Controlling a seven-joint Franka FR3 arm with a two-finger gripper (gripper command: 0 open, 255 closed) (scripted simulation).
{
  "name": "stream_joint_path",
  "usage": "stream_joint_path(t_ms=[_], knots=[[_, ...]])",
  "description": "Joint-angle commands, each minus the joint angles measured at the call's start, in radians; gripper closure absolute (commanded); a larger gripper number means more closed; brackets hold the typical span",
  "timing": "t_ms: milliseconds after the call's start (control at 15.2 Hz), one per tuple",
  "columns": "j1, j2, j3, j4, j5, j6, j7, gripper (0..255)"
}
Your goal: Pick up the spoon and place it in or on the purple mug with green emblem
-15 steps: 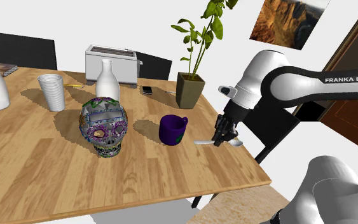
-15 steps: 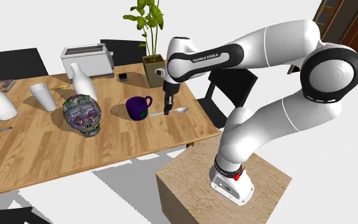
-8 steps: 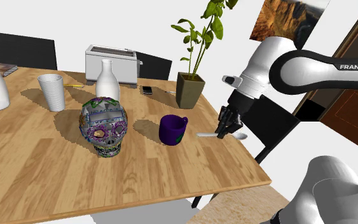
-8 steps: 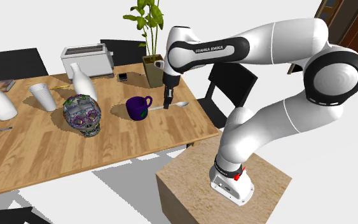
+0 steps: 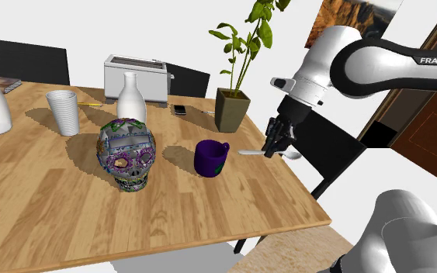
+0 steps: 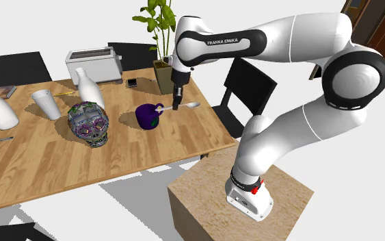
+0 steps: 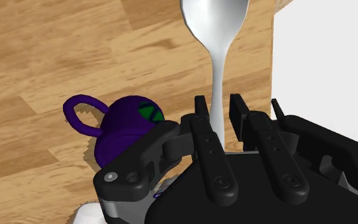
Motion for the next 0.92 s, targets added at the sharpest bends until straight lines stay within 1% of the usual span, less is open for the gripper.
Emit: stream_joint_path(t_ms=[0,396,792,858], knots=[[0.019,0.082,-0.011,0.063,0.012,0.018,-0.009,255],[0.072,0.339,-0.048,0.281,0.07,0.049,-0.045,255],[0.102,0.597,-0.084,0.546,0.152,0.022,-0.091,255],[0.101,0.599,-0.083,0.535,0.154,0.034,-0.095,255]])
